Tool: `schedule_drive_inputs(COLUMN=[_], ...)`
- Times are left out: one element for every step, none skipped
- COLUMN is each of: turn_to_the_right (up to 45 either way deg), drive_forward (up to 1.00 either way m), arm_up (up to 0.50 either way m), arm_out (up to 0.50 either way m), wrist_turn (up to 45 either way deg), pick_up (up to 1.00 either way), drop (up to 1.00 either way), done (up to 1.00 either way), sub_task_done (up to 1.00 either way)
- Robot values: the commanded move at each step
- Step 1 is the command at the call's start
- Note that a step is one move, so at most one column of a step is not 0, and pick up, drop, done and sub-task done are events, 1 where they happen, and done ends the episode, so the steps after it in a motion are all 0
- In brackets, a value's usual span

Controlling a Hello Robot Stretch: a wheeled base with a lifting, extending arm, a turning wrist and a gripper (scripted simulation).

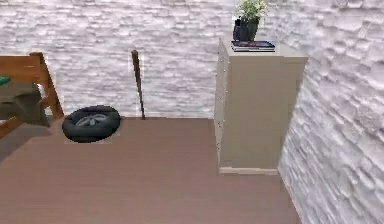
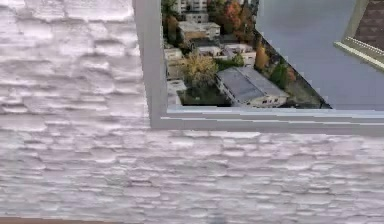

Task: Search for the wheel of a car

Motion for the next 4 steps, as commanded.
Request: schedule_drive_inputs(turn_to_the_right=[-24.0,0.0,0.0,-12.0], drive_forward=[0.0,1.0,0.4,0.0], arm_up=[0.0,0.0,0.0,0.0], arm_out=[0.0,0.0,0.0,0.0], wrist_turn=[0.0,0.0,0.0,0.0], pick_up=[0.0,0.0,0.0,0.0], drop=[0.0,0.0,0.0,0.0], done=[0.0,0.0,0.0,0.0], sub_task_done=[0.0,0.0,0.0,0.0])
